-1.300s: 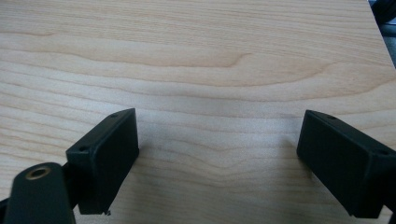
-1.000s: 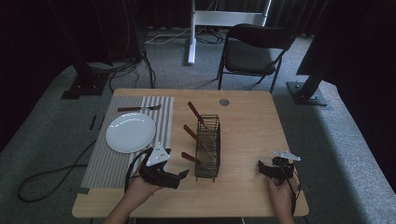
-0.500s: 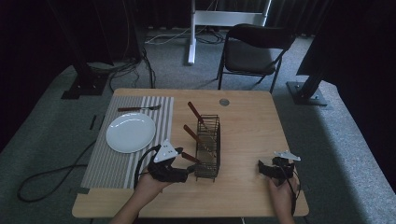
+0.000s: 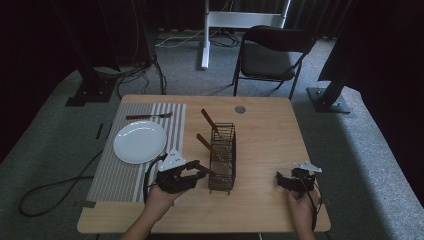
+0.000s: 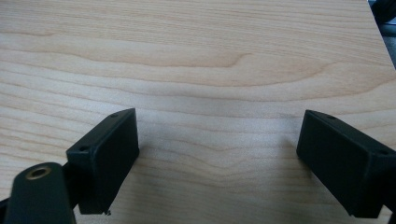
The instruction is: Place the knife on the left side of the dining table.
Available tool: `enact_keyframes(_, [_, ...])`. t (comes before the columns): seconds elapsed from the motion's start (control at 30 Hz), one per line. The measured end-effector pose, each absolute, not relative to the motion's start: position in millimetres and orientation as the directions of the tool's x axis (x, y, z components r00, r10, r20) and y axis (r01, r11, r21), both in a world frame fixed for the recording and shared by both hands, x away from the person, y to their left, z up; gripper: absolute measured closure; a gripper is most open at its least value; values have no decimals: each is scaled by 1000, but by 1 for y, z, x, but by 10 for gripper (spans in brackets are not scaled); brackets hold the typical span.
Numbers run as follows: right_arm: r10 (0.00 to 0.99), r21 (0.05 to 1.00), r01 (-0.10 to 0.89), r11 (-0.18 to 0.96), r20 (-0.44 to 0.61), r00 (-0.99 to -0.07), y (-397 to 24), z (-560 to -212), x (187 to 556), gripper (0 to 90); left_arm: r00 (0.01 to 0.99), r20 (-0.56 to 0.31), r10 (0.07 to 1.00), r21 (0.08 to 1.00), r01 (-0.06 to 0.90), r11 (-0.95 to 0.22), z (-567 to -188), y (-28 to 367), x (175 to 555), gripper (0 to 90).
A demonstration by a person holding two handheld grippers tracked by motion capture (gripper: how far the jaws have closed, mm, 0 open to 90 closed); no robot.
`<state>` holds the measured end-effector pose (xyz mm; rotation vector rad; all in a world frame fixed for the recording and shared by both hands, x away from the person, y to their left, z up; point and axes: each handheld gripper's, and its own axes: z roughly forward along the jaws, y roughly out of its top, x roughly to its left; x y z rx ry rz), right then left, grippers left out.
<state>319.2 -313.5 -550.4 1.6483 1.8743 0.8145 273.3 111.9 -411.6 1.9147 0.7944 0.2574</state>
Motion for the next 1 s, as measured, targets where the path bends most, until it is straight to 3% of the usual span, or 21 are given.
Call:
enact_keyframes(0.2, [991, 724, 685, 83, 12, -133, -313, -550, 319, 121, 771, -184, 609, 862, 424, -276, -412, 110, 276, 717])
enact_keyframes(0.4, [991, 724, 685, 83, 12, -133, -314, -550, 319, 121, 787, -212, 580, 866, 426, -262, -411, 108, 279, 744])
enact_keyframes(1.0, [991, 724, 685, 83, 12, -133, -314, -550, 319, 121, 820, -126, 558, 882, 350, -316, -396, 88, 283, 752])
